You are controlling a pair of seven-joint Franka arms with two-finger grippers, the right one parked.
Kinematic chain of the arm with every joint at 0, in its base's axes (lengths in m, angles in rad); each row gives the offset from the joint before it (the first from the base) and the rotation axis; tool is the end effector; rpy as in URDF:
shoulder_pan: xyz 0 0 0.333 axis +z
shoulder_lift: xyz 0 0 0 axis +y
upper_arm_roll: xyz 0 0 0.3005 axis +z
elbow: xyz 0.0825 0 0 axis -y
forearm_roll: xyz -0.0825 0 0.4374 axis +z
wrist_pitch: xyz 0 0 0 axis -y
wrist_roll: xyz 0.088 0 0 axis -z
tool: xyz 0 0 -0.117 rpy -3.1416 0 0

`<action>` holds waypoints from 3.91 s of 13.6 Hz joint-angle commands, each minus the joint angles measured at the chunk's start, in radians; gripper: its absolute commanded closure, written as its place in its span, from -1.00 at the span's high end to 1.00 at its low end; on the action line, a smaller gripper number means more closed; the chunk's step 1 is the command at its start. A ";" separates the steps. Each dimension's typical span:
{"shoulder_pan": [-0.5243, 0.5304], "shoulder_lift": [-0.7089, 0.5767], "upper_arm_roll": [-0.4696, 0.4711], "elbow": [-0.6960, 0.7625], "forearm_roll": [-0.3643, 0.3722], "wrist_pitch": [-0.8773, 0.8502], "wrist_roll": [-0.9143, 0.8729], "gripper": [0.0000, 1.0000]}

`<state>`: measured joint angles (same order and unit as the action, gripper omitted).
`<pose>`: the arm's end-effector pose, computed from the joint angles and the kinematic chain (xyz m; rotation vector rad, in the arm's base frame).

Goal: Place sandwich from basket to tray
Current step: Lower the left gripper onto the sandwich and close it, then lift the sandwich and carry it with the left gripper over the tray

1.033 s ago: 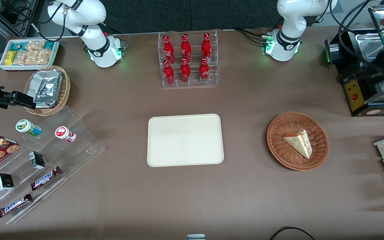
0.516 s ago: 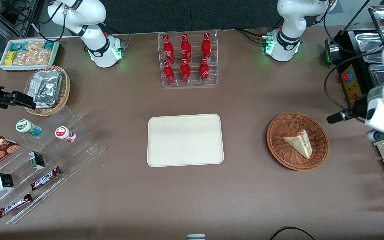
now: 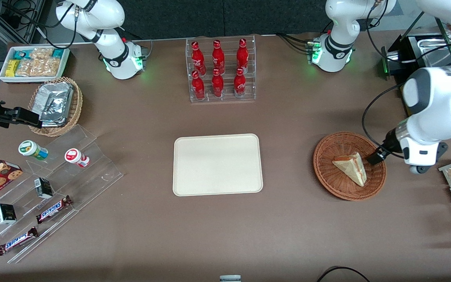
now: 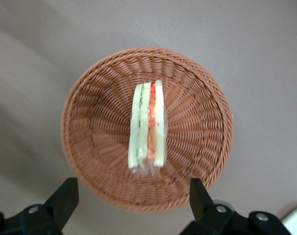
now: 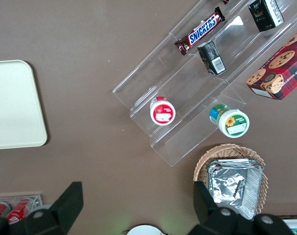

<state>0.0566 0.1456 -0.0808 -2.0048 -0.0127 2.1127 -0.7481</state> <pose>0.6197 -0.0152 0.3279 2.9269 1.1206 -0.0674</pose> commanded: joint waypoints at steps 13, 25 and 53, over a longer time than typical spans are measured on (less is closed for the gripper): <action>-0.038 0.043 -0.007 -0.265 -0.007 0.480 -0.123 1.00; -0.037 0.103 -0.002 -0.264 0.014 0.492 -0.120 0.94; -0.715 0.345 -0.007 0.426 0.127 -0.051 -0.249 -0.89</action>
<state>-0.6011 0.3935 -0.1032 -1.6693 0.0718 2.0527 -0.9744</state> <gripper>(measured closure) 0.859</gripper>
